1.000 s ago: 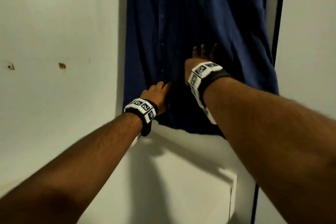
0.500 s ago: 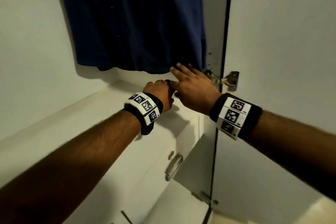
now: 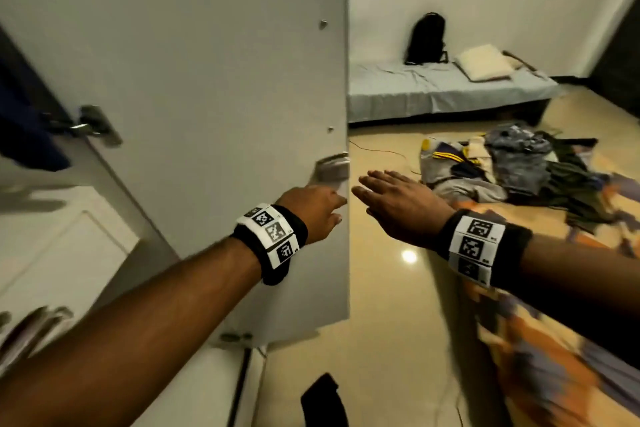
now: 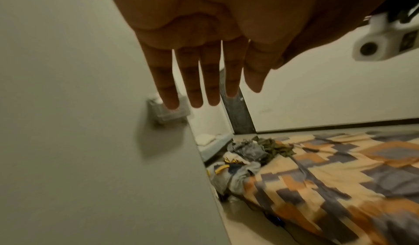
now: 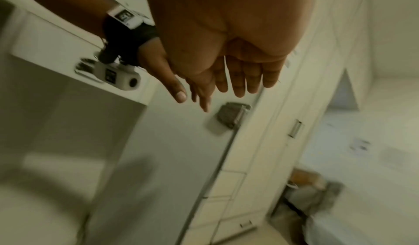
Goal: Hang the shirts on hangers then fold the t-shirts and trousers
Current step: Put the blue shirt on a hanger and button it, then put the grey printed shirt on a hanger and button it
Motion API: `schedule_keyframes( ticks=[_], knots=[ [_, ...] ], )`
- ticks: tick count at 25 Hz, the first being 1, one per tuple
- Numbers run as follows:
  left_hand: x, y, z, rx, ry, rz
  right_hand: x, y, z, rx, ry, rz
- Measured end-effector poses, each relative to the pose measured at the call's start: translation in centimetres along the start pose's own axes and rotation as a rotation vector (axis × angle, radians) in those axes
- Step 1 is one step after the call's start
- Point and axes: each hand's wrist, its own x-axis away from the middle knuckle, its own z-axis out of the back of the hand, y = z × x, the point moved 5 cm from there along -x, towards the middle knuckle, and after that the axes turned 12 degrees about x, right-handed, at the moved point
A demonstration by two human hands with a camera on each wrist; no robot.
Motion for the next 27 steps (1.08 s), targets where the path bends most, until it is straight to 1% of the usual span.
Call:
schedule_keyframes(
  ticks=[2,4,6,8,12,16,18,20,22,24,27],
  knots=[
    [-5.0,4.2,-6.3,0.022,-0.142,-0.016,5.7,4.9,-5.9,-0.039,-0.189,-0.156],
    [-9.0,6.9,-12.1,0.024,-0.280,0.002,10.4,9.2,-10.9,-0.107,-0.306,-0.337],
    [-12.4,9.0,-15.7,0.036,-0.348,-0.014,13.6,12.2,-15.0,-0.149,-0.394,-0.466],
    [-16.6,11.7,-18.0,0.029,-0.366,-0.083,15.7,15.6,-18.5,-0.142,-0.470,-0.562],
    [-27.1,15.1,-20.4,0.011,-0.379,-0.201,17.2,22.3,-25.1,-0.119,-0.595,-0.663],
    [-36.9,16.2,-21.6,0.036,-0.418,-0.235,18.6,28.1,-30.6,-0.174,-0.750,-0.828],
    [-41.3,16.8,-21.8,0.027,-0.446,-0.260,18.7,30.7,-32.7,-0.189,-0.796,-0.900],
    [-45.9,17.9,-22.1,0.037,-0.459,-0.284,18.6,33.6,-34.7,-0.236,-0.806,-0.951],
    [-50.0,19.4,-21.9,0.062,-0.443,-0.314,18.0,36.6,-35.9,-0.245,-0.787,-0.972],
    [-55.4,21.4,-22.0,0.084,-0.452,-0.342,17.0,41.3,-37.9,-0.240,-0.765,-0.976],
    [-63.1,23.3,-22.4,0.115,-0.470,-0.336,15.3,48.1,-41.4,-0.283,-0.765,-0.965]
  ],
)
